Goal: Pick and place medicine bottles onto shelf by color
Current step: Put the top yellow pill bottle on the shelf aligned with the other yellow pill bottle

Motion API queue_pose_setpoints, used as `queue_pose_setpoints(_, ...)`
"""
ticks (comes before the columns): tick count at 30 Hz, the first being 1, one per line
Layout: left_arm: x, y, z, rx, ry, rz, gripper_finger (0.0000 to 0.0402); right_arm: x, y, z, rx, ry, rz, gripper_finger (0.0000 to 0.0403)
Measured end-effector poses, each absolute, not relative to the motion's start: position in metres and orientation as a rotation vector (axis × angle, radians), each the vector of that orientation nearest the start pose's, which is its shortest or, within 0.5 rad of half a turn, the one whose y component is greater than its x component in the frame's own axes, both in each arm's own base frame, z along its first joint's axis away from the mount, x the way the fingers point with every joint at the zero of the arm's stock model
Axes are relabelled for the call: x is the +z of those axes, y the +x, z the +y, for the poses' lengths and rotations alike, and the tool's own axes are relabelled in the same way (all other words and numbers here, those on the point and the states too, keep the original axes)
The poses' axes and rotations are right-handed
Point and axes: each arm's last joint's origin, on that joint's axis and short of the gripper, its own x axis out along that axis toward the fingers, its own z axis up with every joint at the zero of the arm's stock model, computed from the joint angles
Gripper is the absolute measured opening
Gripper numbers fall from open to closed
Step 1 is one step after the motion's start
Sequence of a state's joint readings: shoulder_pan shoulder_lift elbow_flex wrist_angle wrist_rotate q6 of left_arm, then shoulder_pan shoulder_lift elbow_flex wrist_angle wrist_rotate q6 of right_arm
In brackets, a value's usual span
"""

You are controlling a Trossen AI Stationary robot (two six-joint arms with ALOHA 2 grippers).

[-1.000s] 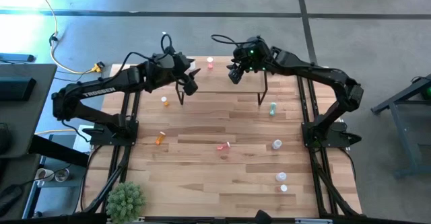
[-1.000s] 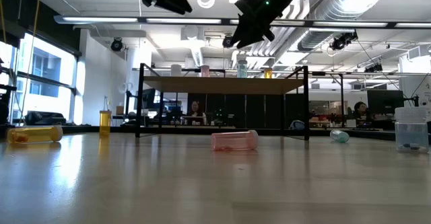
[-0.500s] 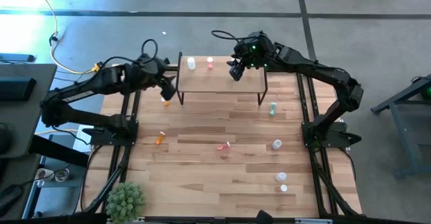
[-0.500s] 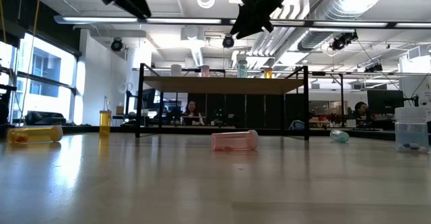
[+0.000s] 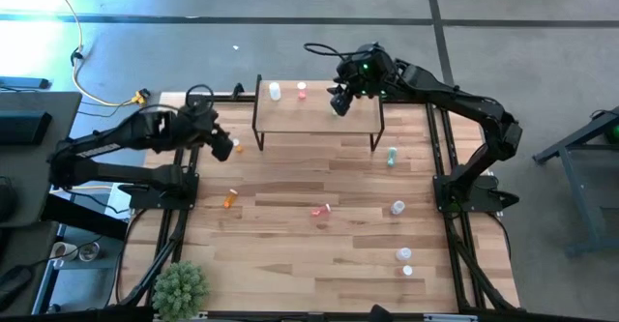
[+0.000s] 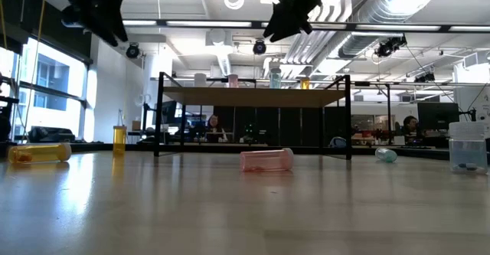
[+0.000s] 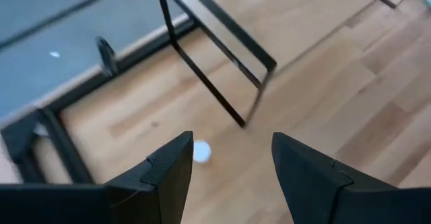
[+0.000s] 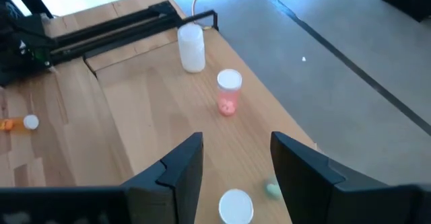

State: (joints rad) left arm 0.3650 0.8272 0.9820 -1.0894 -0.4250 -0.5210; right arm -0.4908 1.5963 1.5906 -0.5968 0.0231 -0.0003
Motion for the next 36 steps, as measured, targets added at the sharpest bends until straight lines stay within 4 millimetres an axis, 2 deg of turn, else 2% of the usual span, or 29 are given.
queue_pose_setpoints(13,0.244,0.110,0.022,0.852,-0.576,0.701,0.0193,0.367,0.308,-0.163,-0.492,0.160,0.638,0.0165)
queue_pose_setpoints(28,0.180,0.109,0.000,0.957,-0.469,0.524,0.0193,0.367,0.310,-0.160,-0.486,0.169,0.638,0.0165)
queue_pose_setpoints(36,0.150,0.106,-0.001,1.018,-0.411,0.380,0.0193,0.370,0.312,-0.161,-0.490,0.170,0.604,0.0165)
